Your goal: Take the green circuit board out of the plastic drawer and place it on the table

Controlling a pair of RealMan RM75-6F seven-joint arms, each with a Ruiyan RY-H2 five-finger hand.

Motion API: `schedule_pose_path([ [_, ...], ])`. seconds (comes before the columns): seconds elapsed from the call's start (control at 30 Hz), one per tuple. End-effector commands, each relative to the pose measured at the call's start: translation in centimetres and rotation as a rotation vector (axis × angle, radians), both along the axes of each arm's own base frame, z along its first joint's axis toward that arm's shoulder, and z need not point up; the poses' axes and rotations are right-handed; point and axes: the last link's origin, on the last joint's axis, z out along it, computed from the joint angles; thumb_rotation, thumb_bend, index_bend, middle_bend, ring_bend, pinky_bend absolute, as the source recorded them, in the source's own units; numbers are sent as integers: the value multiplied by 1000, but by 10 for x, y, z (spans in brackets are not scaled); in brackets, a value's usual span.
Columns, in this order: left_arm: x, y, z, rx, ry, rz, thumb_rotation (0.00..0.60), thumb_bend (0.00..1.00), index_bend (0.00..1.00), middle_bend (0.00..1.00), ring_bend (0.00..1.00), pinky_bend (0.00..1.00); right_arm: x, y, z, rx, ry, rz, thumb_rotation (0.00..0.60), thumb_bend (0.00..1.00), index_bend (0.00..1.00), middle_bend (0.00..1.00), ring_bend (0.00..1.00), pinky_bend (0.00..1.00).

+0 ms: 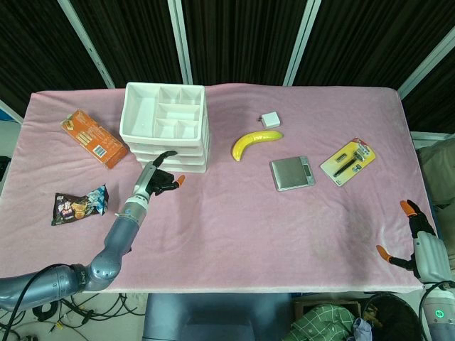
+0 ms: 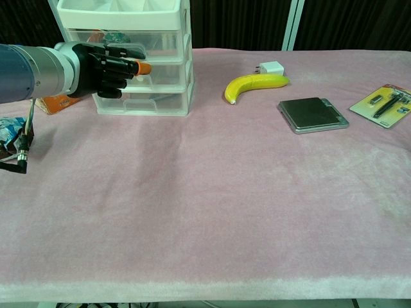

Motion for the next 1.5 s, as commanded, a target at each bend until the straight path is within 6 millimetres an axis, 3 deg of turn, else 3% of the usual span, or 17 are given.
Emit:
schedule_pose_path([
  [0.03, 0, 0, 0, 0, -1, 1, 600, 363, 178, 1000, 956, 959, 0, 0, 0, 0, 0, 0, 600, 121, 0, 0, 0, 123],
  [1.27, 2, 3, -2, -12, 4, -10, 600, 362, 181, 1000, 958, 959, 0, 1, 0, 2, -7, -4, 600, 120, 0, 0, 0, 123],
  [1.5, 1, 2, -4, -29, 11, -18, 600, 362, 262, 1000, 959, 959, 0, 1, 0, 2, -8, -5, 600, 122, 0, 0, 0, 123],
])
